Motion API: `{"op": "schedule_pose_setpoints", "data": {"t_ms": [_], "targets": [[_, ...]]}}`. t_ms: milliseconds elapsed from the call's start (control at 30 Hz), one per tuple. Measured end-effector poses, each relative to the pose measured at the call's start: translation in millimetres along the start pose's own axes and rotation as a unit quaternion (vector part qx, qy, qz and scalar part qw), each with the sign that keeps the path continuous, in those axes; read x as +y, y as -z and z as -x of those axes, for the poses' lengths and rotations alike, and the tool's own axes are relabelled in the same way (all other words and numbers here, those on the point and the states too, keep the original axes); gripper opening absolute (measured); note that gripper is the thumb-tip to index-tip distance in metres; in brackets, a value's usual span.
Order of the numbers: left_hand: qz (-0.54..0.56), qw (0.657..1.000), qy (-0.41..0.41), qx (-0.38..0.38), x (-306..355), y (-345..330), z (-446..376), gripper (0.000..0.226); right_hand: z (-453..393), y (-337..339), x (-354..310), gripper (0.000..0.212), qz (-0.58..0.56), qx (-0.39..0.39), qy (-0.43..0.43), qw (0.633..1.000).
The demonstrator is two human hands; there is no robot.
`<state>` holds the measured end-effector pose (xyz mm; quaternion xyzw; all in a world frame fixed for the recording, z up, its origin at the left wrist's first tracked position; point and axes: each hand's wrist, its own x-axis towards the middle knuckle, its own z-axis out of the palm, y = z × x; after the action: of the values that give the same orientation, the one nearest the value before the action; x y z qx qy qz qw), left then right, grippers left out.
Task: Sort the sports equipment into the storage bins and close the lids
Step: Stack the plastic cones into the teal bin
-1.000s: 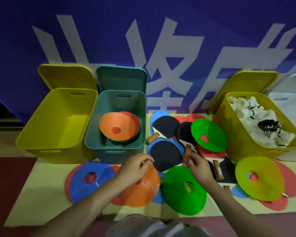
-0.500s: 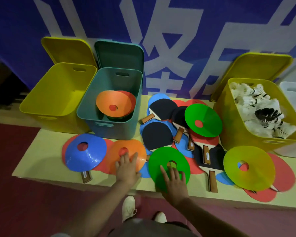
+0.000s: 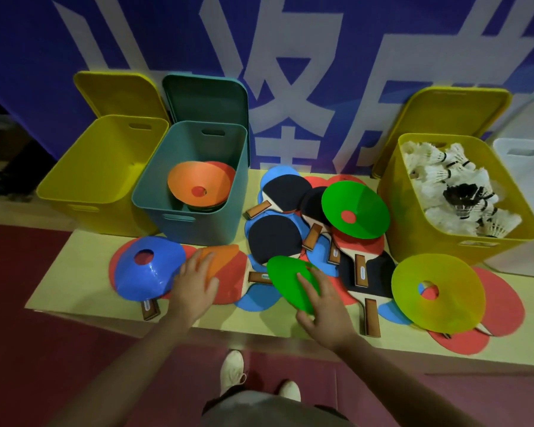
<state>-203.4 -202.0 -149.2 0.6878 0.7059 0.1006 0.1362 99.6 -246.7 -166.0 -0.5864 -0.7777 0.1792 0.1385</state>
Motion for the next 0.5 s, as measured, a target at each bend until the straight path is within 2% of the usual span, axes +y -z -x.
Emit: {"op": "schedule_pose_setpoints", "data": {"t_ms": [100, 200, 333, 367, 500], "targets": [[-0.004, 0.999, -0.019, 0.036, -11, 22, -6, 0.055, -24, 35, 15, 0.063, -0.056, 0.032, -0.031, 0.997], [0.001, 0.993, -0.033, 0.109, -15, 46, -12, 0.036, -54, 60, 32, 0.048, -0.066, 0.094, -0.068, 0.991], [0.004, 0.983, -0.04, 0.177, -11, 78, -22, 0.031, -86, 85, 31, 0.026, -0.079, 0.172, -0.114, 0.975], [0.014, 0.983, -0.035, 0.181, -8, 85, -26, 0.033, -92, 91, 27, 0.024, -0.088, 0.189, -0.117, 0.971], [0.097, 0.974, -0.027, 0.204, 4, 103, -38, 0.043, -108, 108, 5, 0.039, -0.149, 0.237, -0.116, 0.953]]}}
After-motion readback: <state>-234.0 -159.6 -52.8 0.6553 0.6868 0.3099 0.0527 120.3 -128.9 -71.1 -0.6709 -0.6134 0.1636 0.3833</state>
